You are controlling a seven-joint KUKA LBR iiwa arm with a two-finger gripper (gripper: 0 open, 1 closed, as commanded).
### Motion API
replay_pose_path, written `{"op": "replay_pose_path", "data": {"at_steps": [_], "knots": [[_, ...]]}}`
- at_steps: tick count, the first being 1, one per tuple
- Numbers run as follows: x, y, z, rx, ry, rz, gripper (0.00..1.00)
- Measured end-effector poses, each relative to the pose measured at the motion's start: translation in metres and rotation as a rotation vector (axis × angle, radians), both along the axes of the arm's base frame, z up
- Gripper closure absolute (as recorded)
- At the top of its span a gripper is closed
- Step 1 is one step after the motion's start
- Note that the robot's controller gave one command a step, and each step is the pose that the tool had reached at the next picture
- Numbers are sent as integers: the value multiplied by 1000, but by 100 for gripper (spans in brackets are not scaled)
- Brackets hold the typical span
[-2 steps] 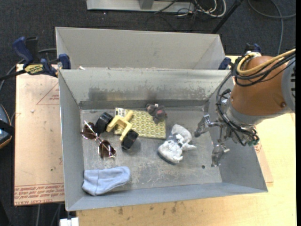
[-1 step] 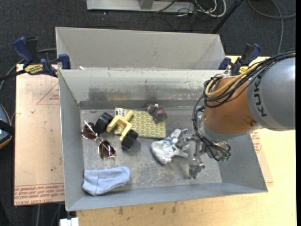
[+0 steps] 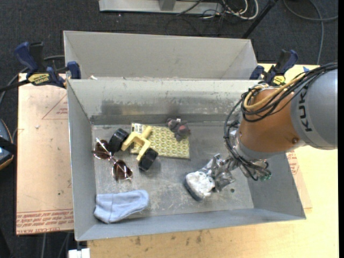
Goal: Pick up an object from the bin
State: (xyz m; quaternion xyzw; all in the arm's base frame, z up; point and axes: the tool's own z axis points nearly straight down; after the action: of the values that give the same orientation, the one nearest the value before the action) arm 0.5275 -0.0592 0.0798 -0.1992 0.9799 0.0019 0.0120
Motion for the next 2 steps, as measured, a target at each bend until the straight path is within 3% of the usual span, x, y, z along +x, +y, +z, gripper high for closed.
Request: {"op": "replay_pose_path", "data": {"at_steps": [1, 2], "knots": [[0, 0, 0, -1, 0, 2, 100], [-23, -23, 15, -5, 18, 1, 100]]}}
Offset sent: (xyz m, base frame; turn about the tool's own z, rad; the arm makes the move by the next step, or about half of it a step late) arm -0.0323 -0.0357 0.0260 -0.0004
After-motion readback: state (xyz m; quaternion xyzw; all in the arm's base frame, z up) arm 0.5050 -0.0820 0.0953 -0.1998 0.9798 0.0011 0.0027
